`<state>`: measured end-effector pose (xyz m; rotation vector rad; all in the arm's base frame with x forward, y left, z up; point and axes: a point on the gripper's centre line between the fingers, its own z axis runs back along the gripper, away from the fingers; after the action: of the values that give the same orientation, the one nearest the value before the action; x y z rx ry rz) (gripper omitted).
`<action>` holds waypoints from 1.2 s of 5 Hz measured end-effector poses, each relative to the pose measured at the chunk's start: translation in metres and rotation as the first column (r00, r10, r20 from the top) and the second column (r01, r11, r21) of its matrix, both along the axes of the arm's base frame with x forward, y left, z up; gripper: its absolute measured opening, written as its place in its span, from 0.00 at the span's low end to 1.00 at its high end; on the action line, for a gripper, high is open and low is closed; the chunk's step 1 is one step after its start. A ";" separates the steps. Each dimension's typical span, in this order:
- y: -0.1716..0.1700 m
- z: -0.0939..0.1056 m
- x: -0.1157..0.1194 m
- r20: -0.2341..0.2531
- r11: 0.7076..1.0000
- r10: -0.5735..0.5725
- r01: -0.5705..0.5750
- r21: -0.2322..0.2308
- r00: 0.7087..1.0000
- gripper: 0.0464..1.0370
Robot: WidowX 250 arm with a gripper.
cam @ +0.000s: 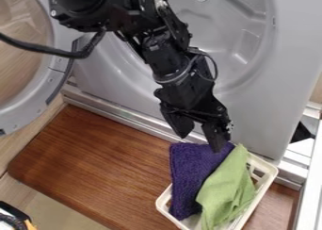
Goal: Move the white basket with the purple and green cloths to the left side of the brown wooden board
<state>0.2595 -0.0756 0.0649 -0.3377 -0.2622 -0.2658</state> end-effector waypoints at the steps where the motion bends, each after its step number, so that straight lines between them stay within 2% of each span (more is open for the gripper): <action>1: 0.001 -0.008 -0.005 -0.027 1.000 0.000 0.001 0.005 1.000 0.96; 3: 0.020 -0.038 -0.039 -0.102 0.996 0.030 -0.021 0.088 0.994 0.96; 4: 0.025 -0.047 -0.045 -0.117 0.993 0.065 -0.053 0.103 0.991 0.96; 5: 0.025 -0.061 -0.040 -0.114 0.993 0.071 -0.059 0.107 0.991 0.96; 6: 0.015 -0.085 -0.029 -0.154 0.993 0.032 -0.013 0.121 0.988 0.96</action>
<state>0.2302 -0.0603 -0.0200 -0.2353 -0.0956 -0.2307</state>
